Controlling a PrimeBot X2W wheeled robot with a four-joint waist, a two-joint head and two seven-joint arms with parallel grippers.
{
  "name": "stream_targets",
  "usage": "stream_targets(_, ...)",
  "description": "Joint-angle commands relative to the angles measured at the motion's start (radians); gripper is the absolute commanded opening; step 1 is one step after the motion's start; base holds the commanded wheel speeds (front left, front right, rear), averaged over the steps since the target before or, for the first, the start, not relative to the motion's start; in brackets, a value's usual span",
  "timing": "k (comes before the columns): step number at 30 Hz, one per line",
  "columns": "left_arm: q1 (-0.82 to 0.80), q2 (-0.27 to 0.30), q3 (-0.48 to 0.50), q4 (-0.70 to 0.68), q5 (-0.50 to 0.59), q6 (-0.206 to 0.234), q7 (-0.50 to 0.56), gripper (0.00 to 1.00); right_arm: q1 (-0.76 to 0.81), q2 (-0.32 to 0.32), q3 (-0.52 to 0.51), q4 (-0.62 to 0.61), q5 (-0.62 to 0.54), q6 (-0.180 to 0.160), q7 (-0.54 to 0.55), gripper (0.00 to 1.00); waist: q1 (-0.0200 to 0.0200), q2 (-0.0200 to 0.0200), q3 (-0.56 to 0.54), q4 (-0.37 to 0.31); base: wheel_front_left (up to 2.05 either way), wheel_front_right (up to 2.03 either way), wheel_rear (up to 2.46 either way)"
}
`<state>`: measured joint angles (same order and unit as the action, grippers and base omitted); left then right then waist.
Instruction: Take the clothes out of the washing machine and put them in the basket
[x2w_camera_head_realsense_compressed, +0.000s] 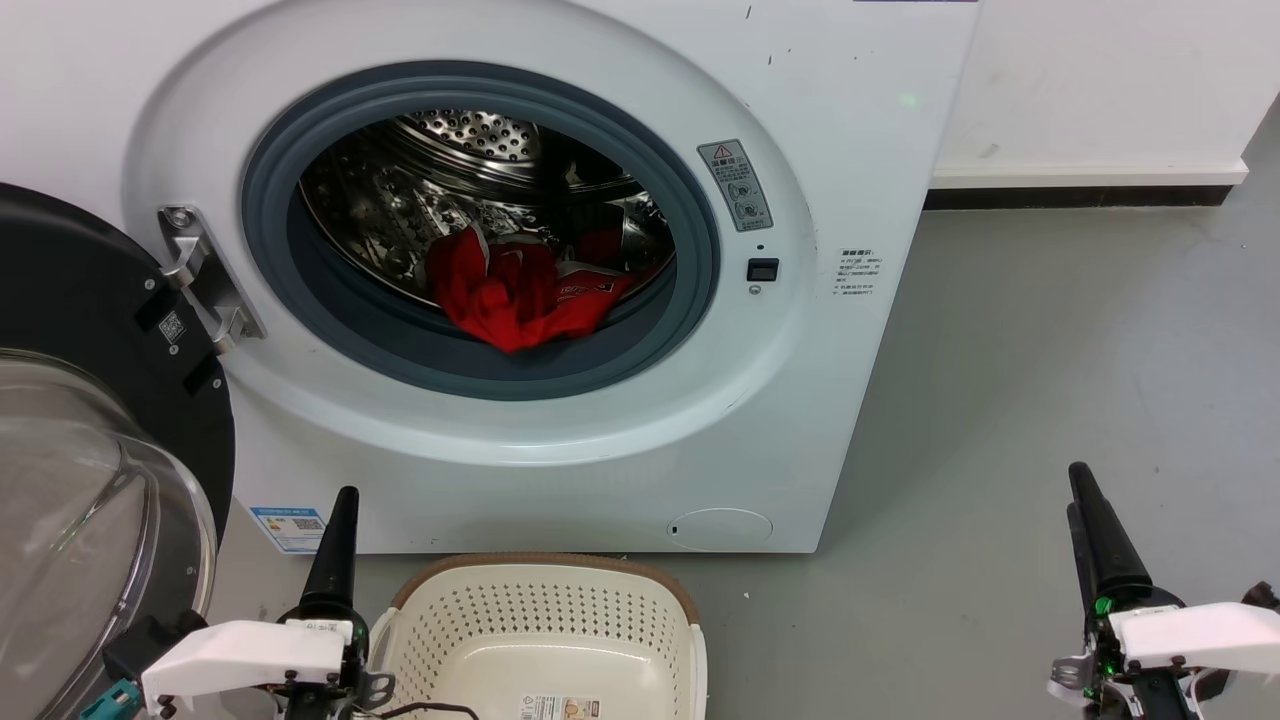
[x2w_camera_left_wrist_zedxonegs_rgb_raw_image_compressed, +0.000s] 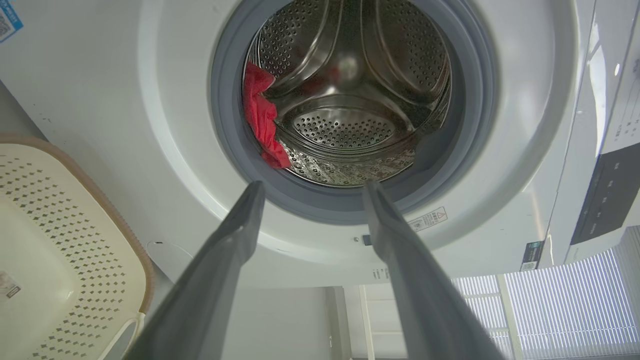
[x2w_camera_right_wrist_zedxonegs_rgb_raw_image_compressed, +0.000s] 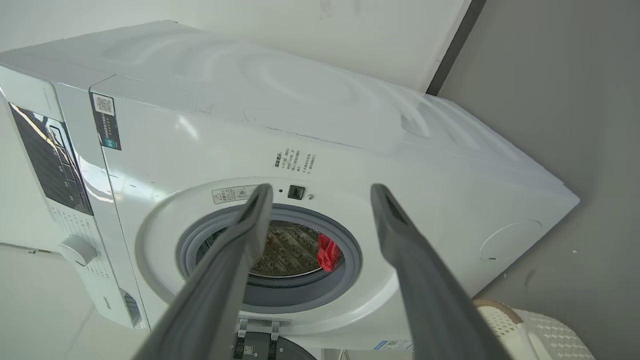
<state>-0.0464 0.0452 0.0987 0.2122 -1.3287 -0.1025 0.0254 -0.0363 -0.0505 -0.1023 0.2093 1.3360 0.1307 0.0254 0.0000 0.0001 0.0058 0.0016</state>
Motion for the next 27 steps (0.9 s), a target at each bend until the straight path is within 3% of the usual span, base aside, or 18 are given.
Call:
stream_targets(1, -0.007, 0.003, -0.004, -0.027, 0.034, 0.006, -0.009, 1.0, -0.009, -0.001, 0.003, -0.03, -0.037, 0.0, -0.009, 1.0, 0.0, -0.0001, 0.0, 0.0, 0.0, 0.0, 0.0)
stream_targets(27, 0.038, 0.004, -0.068, -0.118, 0.486, 0.091, -0.107, 1.0, 0.049, -0.001, 0.076, -0.16, -0.593, 0.0, -0.107, 1.0, 0.0, -0.0001, -0.004, 0.002, 0.0, 0.0, 0.0)
